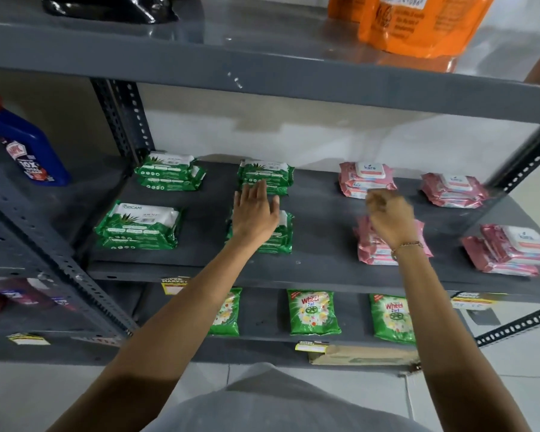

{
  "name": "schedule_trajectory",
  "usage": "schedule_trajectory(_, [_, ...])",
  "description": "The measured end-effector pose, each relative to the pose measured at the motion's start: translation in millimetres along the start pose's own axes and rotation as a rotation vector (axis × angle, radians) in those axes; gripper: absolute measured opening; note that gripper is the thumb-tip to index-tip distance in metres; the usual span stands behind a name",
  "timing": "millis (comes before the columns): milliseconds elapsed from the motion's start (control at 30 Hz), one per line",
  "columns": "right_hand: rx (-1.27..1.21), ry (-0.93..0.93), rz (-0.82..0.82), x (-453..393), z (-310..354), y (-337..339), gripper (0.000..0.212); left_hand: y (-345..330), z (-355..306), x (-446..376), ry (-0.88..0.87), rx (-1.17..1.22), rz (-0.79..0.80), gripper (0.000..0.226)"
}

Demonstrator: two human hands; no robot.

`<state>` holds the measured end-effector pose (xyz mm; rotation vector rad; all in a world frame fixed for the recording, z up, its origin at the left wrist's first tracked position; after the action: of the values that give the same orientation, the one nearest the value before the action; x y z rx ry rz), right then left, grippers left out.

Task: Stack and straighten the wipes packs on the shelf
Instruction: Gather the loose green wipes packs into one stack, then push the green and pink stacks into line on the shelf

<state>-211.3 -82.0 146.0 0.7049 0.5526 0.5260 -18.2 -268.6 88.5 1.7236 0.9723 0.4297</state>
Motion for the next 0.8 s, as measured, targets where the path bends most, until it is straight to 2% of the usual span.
schedule_trajectory(33, [0.099,0.013,-0.018,-3,-13,9,0.021,-7,-4,0,0.018,-0.023,0.003,0.065])
schedule_trajectory(100, [0.271,0.006,0.074,-5,-44,6,0.026,-22,-4,2,0.092,-0.023,0.027,0.069])
schedule_trajectory(167, [0.331,-0.042,0.219,2,-75,-11,0.037,-34,1,8,0.149,-0.031,0.057,0.072])
schedule_trajectory(200, [0.317,-0.049,0.240,5,-85,-16,0.041,-37,2,11,0.147,-0.061,0.043,0.072])
schedule_trajectory(367, [0.405,0.051,0.218,9,-90,-26,0.052,-39,-1,13,0.133,-0.189,0.008,0.066])
schedule_trajectory(533, [0.454,0.178,0.159,11,-81,-31,0.054,-39,-1,12,0.138,-0.278,-0.004,0.062])
schedule_trajectory(633, [0.376,0.138,0.209,6,-90,-33,0.054,-40,-1,14,0.143,-0.291,-0.003,0.061])
schedule_trajectory(800, [0.378,0.142,0.184,10,-89,-33,0.053,-41,1,13,0.140,-0.296,0.016,0.064])
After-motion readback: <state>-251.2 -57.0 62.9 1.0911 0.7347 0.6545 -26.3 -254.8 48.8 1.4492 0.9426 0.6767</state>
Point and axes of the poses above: each hand's wrist, its own x-axis away from the middle knuckle, its own y-axis out of the back of the hand, z = x × y, the point moved 10 cm from there along -x, towards the middle knuckle, and after that the axes turned 5 degrees about -x, right-handed, at the moved point
